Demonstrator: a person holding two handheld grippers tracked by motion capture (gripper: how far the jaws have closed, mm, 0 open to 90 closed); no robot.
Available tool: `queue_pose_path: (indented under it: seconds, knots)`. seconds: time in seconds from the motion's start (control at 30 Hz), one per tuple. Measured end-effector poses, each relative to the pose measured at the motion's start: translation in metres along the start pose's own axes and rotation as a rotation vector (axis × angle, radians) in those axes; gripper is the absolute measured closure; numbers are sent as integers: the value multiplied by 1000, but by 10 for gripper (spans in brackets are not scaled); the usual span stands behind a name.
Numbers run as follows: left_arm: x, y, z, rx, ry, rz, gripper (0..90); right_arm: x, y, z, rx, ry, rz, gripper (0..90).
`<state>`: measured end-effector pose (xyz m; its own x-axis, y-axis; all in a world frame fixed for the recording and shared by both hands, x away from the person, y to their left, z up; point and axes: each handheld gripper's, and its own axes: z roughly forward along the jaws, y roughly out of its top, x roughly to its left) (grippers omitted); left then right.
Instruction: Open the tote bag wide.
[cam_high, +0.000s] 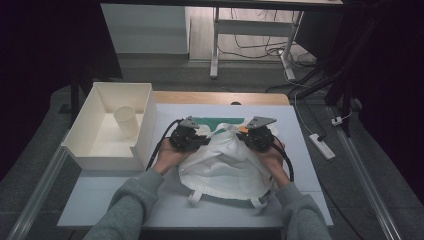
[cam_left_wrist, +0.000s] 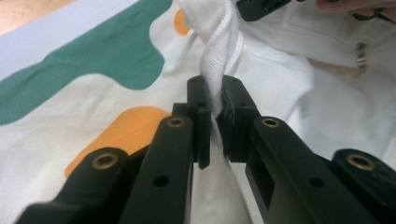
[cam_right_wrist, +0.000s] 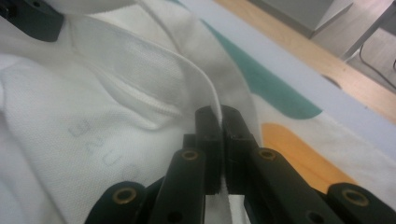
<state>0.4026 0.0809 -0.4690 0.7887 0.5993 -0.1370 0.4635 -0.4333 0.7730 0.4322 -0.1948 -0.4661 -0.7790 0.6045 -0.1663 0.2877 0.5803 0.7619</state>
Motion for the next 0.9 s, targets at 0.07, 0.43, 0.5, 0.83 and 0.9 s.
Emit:
queue_pose_path:
  seconds: [0.07, 0.43, 0.5, 0.83, 0.9]
  knots:
    - [3, -1, 4, 8, 1, -7, 828, -1, -1, 2, 6, 1, 2, 872]
    - [10, -7, 19, 58, 6, -17, 819, 0, -12, 23, 67, -3, 8, 867]
    - [10, -7, 18, 56, 3, -17, 802, 0, -12, 22, 65, -2, 10, 862]
    - [-8, 9, -25, -73, 30, 67, 475, 3, -8, 11, 14, 40, 11, 602]
    - [-15, 13, -34, -81, 18, 84, 432, 4, -4, 1, -32, 30, 20, 510]
